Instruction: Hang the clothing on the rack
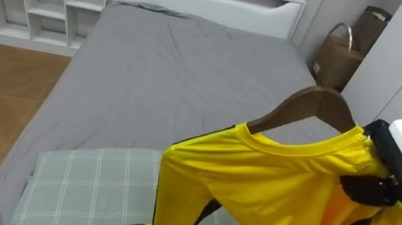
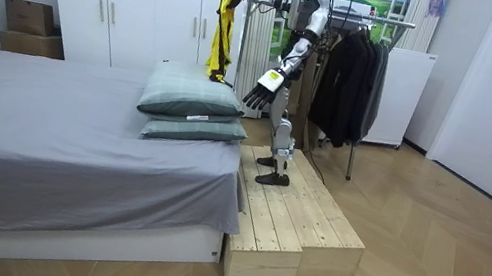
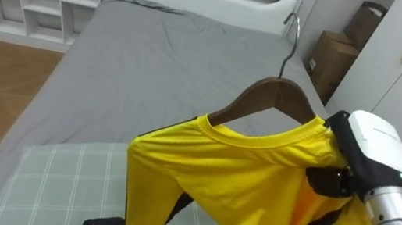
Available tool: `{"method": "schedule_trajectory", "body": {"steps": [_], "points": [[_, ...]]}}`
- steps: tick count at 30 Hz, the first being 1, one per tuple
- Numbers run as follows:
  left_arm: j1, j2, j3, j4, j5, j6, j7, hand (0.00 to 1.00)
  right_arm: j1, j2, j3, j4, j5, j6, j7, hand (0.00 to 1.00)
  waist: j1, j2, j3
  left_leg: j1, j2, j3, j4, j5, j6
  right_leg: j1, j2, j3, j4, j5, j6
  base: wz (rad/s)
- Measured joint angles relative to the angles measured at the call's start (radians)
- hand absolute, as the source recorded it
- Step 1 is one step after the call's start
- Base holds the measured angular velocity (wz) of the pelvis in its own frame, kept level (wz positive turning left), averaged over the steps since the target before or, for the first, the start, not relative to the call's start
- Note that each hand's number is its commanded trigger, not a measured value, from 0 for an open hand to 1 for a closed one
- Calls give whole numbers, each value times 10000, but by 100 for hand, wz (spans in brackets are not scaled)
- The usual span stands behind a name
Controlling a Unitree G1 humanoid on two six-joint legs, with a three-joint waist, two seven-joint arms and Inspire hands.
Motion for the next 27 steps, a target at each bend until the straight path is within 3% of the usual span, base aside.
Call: {"method": "schedule_trajectory", "body": {"steps": [9,23,27], "points": [[152,-61,25,178,-186,183,-425,0,117,16,23,-44,31,16,0,100,72,-36,4,3,0,-6,26,0,0,17,-10,-14,16,0,0,0],[124,-55,24,192,-179,197,-536,0,516,398,67,-47,415,98,0,100,298,-14,57,116,4,17,14,-24,9,110,-10,-13,-6,-3,5,0],[126,-87,227,194,-85,261,-752,0,527,455,53,-48,418,97,0,100,222,44,23,143,54,171,43,-36,-7,31,20,27,34,2,-3,-9]]}}
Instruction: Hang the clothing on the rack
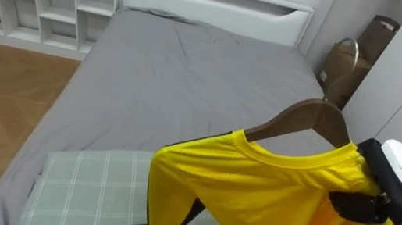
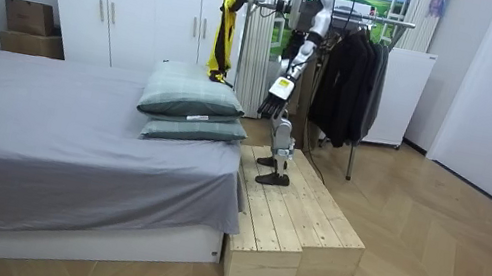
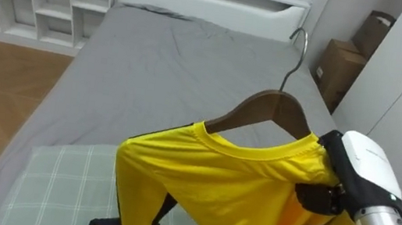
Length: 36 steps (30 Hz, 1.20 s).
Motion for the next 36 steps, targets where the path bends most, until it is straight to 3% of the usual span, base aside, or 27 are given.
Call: {"method": "schedule_trajectory", "body": {"steps": [3,7,11,12,13,14,15,16,17,18,21,22,23,25,26,27,28,29,30,31,33,34,35,36], "points": [[-16,-1,248,3,27,142,-62,0,161,99,-15,-198,-2,27,0,100,-17,56,-36,50,81,145,55,-62,-41,-29,67,139,93,1,-1,-17],[-57,-19,179,-17,128,422,-66,0,273,324,-16,-621,-39,113,8,100,0,143,-4,178,303,640,242,-240,-145,-189,258,594,289,-20,-47,-37],[-124,-65,-43,-15,106,666,-111,0,308,389,70,-757,1,144,7,100,3,280,48,170,768,1519,943,-703,-403,-532,709,1627,569,36,-265,-85],[-222,-112,-100,-33,103,732,-111,0,281,422,163,-748,-3,223,5,100,22,313,59,171,757,1422,1068,-777,-464,-738,897,2082,759,27,-339,-122],[-336,-207,-91,-36,54,748,-108,0,146,574,312,-739,-8,256,5,100,110,313,36,151,712,810,1219,-888,-511,-971,1109,2732,901,17,-409,-139],[-378,-272,-78,-39,-29,758,-106,0,59,666,409,-740,2,255,5,100,146,374,29,148,667,325,1242,-945,-515,-1114,1231,3071,990,22,-419,-170],[-472,-384,-57,-39,-182,805,-106,0,-56,843,603,-734,146,242,-7,100,159,484,9,118,542,-774,1248,-966,-534,-1328,1433,3719,1082,123,-442,-167],[-560,-428,-36,-35,-375,824,-103,0,-110,906,816,-646,471,242,-15,100,166,571,-5,45,410,-1572,1248,-966,-534,-1476,1574,4150,1258,249,-444,-157],[-575,-429,-9,-35,-461,833,-99,0,-115,973,882,-539,590,242,-15,100,161,606,-16,36,356,-1838,1246,-967,-537,-1545,1653,4408,1366,293,-421,-127],[-597,-437,58,-26,-504,877,-63,0,-121,1100,897,-323,746,303,-12,100,93,590,-14,43,251,-2102,1209,-965,-535,-1758,1807,4935,1540,313,-375,-92],[-596,-441,169,-14,-513,1085,34,0,-545,1225,979,175,804,606,-16,100,84,559,17,-175,88,-2048,1202,-967,-534,-2504,2206,6053,1874,504,-86,-116],[-597,-443,165,-14,-515,1132,49,0,-630,1248,981,252,805,621,-20,100,66,557,19,-261,58,-2011,1201,-978,-512,-2638,2240,6243,1832,592,-16,-97],[-598,-444,148,-4,-580,1245,54,0,-739,1274,1032,398,889,633,-55,100,55,548,28,-384,2,-1834,1212,-1037,-395,-2854,2294,6498,1757,776,109,-93],[-630,-439,145,251,-1180,1361,175,0,-811,1476,1135,456,1025,717,-45,100,27,471,48,-678,-77,-1080,1300,-1089,-157,-3228,2267,6851,1382,1274,381,-110],[-638,-440,122,417,-1287,1362,260,0,-835,1517,1200,433,1036,768,-43,100,107,462,47,-717,-66,-764,1265,-1072,-120,-3293,2238,6855,1125,1483,498,-145],[-629,-452,40,799,-1503,1365,415,0,-912,1629,1379,409,1027,866,-25,100,358,474,57,-773,34,16,1167,-1075,-51,-3298,2181,6754,396,2104,627,-202],[-615,-444,40,1121,-1628,1380,562,0,-948,1727,1538,407,1032,913,10,100,744,545,148,-782,358,1089,1134,-1119,-15,-3402,1999,5509,-39,2721,387,-216],[-604,-461,45,1244,-1691,1405,598,0,-946,1781,1562,420,1019,921,47,100,889,572,192,-743,460,1464,1177,-1167,-32,-3570,1777,4399,321,2608,132,-184],[-542,-512,45,1412,-1942,1457,627,0,-924,1838,1564,440,977,998,99,100,934,719,219,-636,625,1997,1205,-1287,-6,-3663,1300,2252,1414,1718,-286,-133],[-524,-532,31,1579,-2252,1525,652,0,-937,1792,1535,452,953,1072,82,100,954,791,200,-485,776,2673,1163,-1324,-108,-3654,719,950,2521,684,-261,-109],[-412,-515,56,1598,-2465,1704,582,0,-1008,1754,1539,450,976,1104,-4,100,993,683,182,-421,762,3171,1615,-1571,-286,-3748,-49,-42,3460,-361,-162,-92],[-345,-528,233,1625,-2452,1812,445,0,-995,1750,1541,452,1031,1143,-59,100,942,703,170,-589,664,2983,2170,-1805,-247,-3830,97,154,3462,-490,-323,-76],[-309,-548,384,1641,-2441,1828,357,0,-991,1754,1559,451,1099,1214,-55,100,955,733,152,-656,592,2595,2198,-1780,-198,-3788,255,408,3308,-438,-395,-93],[-207,-576,641,1698,-2441,1831,244,0,-1036,1788,1567,450,1133,1274,-36,100,1157,802,130,-734,419,1735,1929,-1643,-36,-3634,606,833,2707,-48,-484,-106]]}}
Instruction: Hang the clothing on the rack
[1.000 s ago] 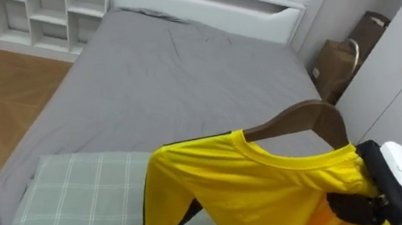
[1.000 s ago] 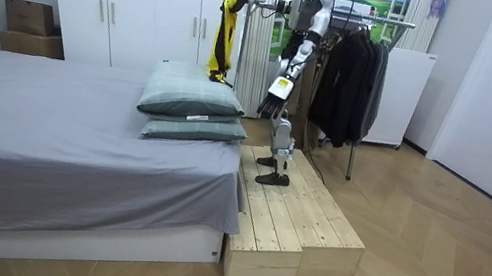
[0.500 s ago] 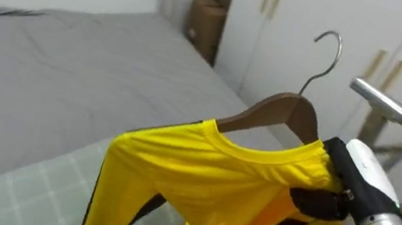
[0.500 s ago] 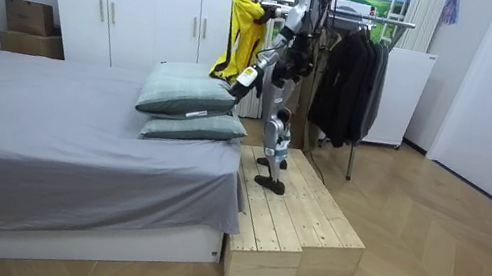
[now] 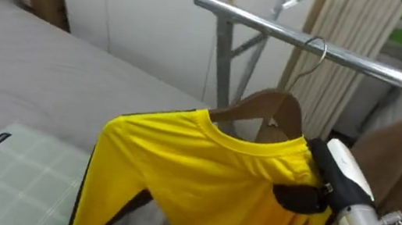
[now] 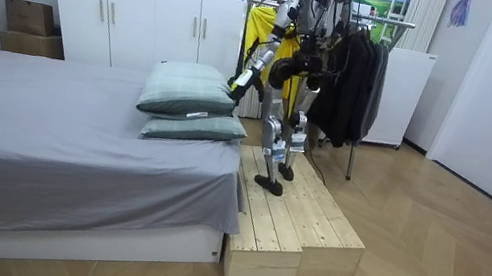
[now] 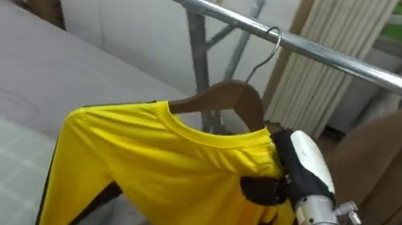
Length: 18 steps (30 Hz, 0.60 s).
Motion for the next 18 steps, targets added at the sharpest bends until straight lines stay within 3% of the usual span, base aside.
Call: {"method": "schedule_trajectory", "body": {"steps": [1,2,4,6,7,9,12,14,16,18], "points": [[115,-1,188,57,2,5,-69,0,-81,72,12,-3,47,0,6,100,-17,29,-17,-65,-184,-617,-422,243,146,220,274,252,-719,465,-63,-106],[125,18,281,73,2,32,-91,0,-112,80,13,-3,71,-1,2,100,-45,22,-13,-65,-185,-680,-602,345,76,303,382,314,-1016,650,-101,-71],[93,83,587,81,-1,152,-104,0,-123,102,61,-3,26,1,8,100,-127,-168,-96,-28,1,-226,-728,470,-43,387,579,468,-1632,1286,-488,-46],[58,87,610,81,-7,315,-102,0,-141,109,103,-3,8,-10,7,100,-195,-178,-97,-15,148,-96,-732,468,-51,506,570,87,-1962,1556,-540,-28],[30,96,581,80,-6,479,-102,0,-167,151,130,-4,0,-14,4,100,-211,-187,-95,39,150,10,-734,461,-56,498,451,-440,-1969,1578,-583,-17],[-64,97,581,73,-3,693,-97,0,-220,267,181,-24,-29,-13,3,100,-384,-215,-89,44,128,22,-724,446,-72,470,371,-715,-1909,1533,-671,-8],[-283,96,582,31,-6,787,8,0,-297,275,311,-112,-5,-18,0,100,-620,-247,-69,11,157,14,-680,430,-132,517,489,-436,-1938,1468,-729,0],[-322,86,582,-230,-5,886,149,0,-311,299,313,-112,17,-23,1,100,-692,-293,-43,-49,219,18,-502,360,-238,536,560,-425,-1927,1383,-706,0],[-319,78,580,-794,14,945,364,0,-309,296,314,-172,-10,-29,3,100,-754,-400,47,-304,386,-20,-23,159,-340,476,661,-465,-1860,1285,-821,0],[-318,12,564,-1190,43,989,551,0,-306,290,313,-283,-146,-30,3,100,-958,-442,51,-523,482,-203,269,69,-416,447,759,-466,-1894,1263,-865,18]]}}
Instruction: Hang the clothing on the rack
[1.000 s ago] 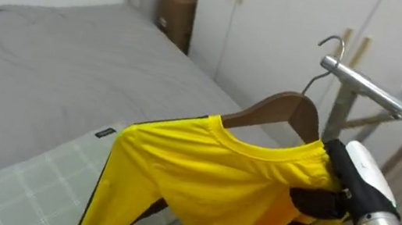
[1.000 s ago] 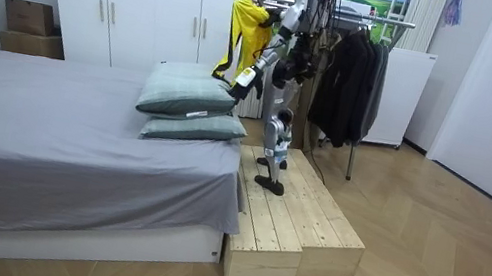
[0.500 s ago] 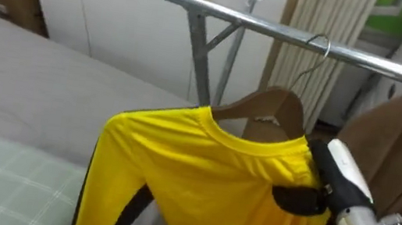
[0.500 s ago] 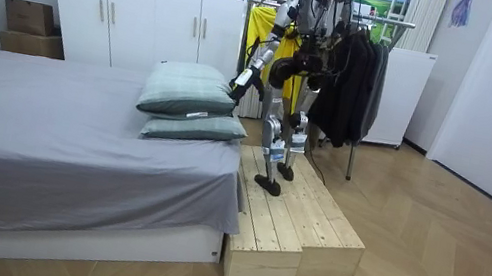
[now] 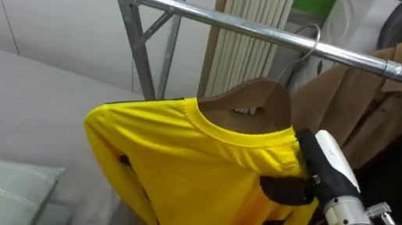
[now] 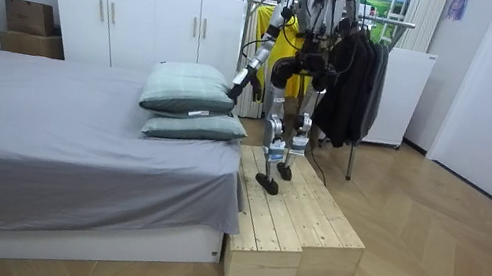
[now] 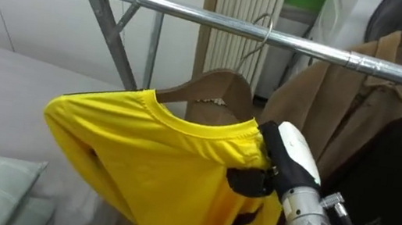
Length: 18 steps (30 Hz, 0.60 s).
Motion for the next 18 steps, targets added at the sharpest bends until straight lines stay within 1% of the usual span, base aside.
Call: {"method": "schedule_trajectory", "body": {"steps": [1,2,3,4,5,6,7,8,10,11,12,13,14,15,16,18], "points": [[-3,-71,-119,-292,0,28,72,0,6,-38,2,-26,74,0,0,100,-107,-4,-2,-64,-20,-171,79,1,-14,3,43,71,-22,14,-53,20],[-2,-96,-272,-406,0,27,130,0,10,-52,2,-25,116,2,0,100,-106,-4,-2,-55,-51,-218,77,5,-13,7,63,160,-20,12,-69,3],[-6,-164,-512,-552,0,-1,192,0,14,-57,2,-26,167,1,18,100,-94,7,1,-14,-180,-402,45,62,-4,14,99,355,-27,30,-113,-23],[-13,-211,-676,-560,1,-107,210,0,24,-54,1,-25,199,0,89,100,-30,0,-2,39,-342,-653,-131,137,81,22,165,677,-27,54,-170,-34],[-12,-231,-679,-558,1,-150,211,0,24,-60,0,-24,199,1,131,100,31,-14,-11,61,-442,-780,-274,191,140,19,173,803,-33,70,-186,-50],[-13,-272,-727,-541,1,-237,210,0,24,-70,0,-22,201,1,176,100,98,-41,-13,24,-672,-1077,-554,404,155,16,210,1148,-82,148,-180,-53],[32,-287,-803,-483,1,-314,206,0,31,-68,1,-24,176,1,244,100,110,-47,-21,0,-849,-1221,-743,602,253,37,277,1561,-164,244,-128,-51],[61,-288,-822,-433,1,-363,202,0,35,-65,1,-32,154,0,252,100,110,-37,-28,2,-857,-1204,-798,692,273,42,340,1755,-205,282,-80,-43],[231,-283,-840,-287,0,-537,199,0,109,-93,-53,-90,76,0,251,100,14,-27,-57,22,-866,-1009,-965,713,288,67,617,2442,-417,499,116,-33],[261,-285,-842,-195,4,-605,185,0,148,-125,-69,-115,40,0,251,100,26,-19,-63,25,-846,-904,-968,711,291,69,671,2570,-442,561,124,-32],[352,-286,-848,-71,4,-697,147,0,293,-172,-90,-222,-144,2,251,100,57,-21,-100,48,-834,-812,-962,692,313,77,715,2677,-479,704,133,-24],[386,-286,-848,35,6,-738,122,0,482,-251,-99,-329,-309,2,254,100,54,13,-160,80,-816,-736,-963,682,325,111,734,2704,-514,713,146,-20],[394,-286,-850,68,6,-741,90,0,540,-279,-111,-343,-320,2,268,100,57,33,-166,148,-808,-714,-968,667,331,155,754,2743,-522,715,142,-13],[468,-282,-819,102,6,-745,-30,0,599,-281,-113,-344,-320,25,346,100,62,82,-192,251,-789,-654,-1019,646,347,243,793,2812,-527,713,139,-19],[509,-281,-803,173,6,-765,-100,0,611,-280,-112,-347,-304,25,363,100,77,115,-203,366,-780,-618,-1093,639,348,318,831,2902,-516,716,101,-17],[553,-267,-773,229,5,-812,-173,0,614,-288,-164,-376,-303,24,440,100,22,127,-217,419,-780,-613,-1132,638,349,371,843,2913,-499,708,57,-4]]}}
